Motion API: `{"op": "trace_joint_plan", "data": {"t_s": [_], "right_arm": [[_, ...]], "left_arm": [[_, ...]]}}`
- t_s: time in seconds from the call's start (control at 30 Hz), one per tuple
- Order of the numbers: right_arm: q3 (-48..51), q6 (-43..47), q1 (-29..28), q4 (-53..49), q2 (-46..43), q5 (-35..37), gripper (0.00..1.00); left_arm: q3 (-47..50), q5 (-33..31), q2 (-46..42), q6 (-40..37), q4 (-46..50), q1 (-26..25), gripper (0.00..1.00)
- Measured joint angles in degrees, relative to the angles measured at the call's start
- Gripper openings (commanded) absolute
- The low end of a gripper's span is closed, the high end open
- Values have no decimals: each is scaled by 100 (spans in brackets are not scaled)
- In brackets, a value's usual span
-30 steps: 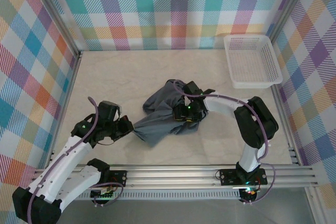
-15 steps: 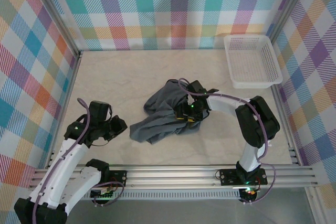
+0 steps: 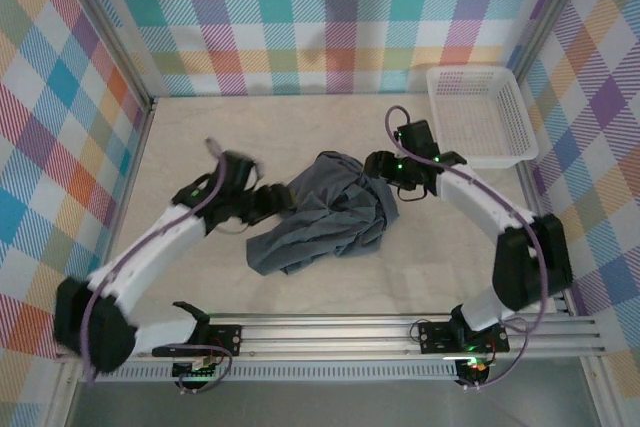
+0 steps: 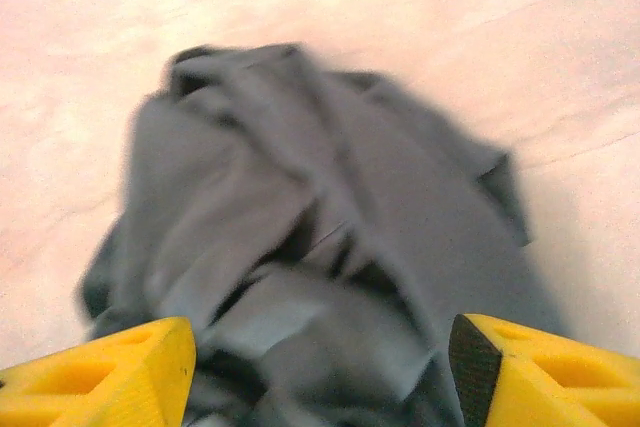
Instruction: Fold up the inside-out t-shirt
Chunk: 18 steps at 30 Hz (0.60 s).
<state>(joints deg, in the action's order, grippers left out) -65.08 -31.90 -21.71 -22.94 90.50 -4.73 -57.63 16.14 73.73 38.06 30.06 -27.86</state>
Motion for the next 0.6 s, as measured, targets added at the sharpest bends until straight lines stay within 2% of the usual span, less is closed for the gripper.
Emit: {"op": "trace_joint_plan", "data": {"t_s": [0.1,0.17,0.2,0.23,0.3,0.4,0.47,0.6], "right_arm": [[-232,175,0,-28,890,-186,65],[-352,210,-37,-50,1333,-350,47],[-391,223,-48,-48,1502,-420,33],[-404,232,-50,-44,1598,-476,18],[-404,232,-55,-81,1615,-494,0],[-363,173,-33,-101,1290,-446,0],[-175,118,39,-74,776,-446,0],[573,-7,295,149,-772,-586,0]], "left_arm": [[-807,-2,1309,-125,-450,-188,83],[-1211,-20,2035,-208,-568,-251,78],[-1438,-17,2450,-286,-590,-302,71],[-1602,-15,2785,-350,-595,-350,51],[-1794,-24,3311,-411,-584,-428,0],[-1644,-39,3521,-538,-415,-385,0],[-1257,-39,3224,-645,-413,-122,0],[-337,-205,1794,-774,-214,1329,0]]}}
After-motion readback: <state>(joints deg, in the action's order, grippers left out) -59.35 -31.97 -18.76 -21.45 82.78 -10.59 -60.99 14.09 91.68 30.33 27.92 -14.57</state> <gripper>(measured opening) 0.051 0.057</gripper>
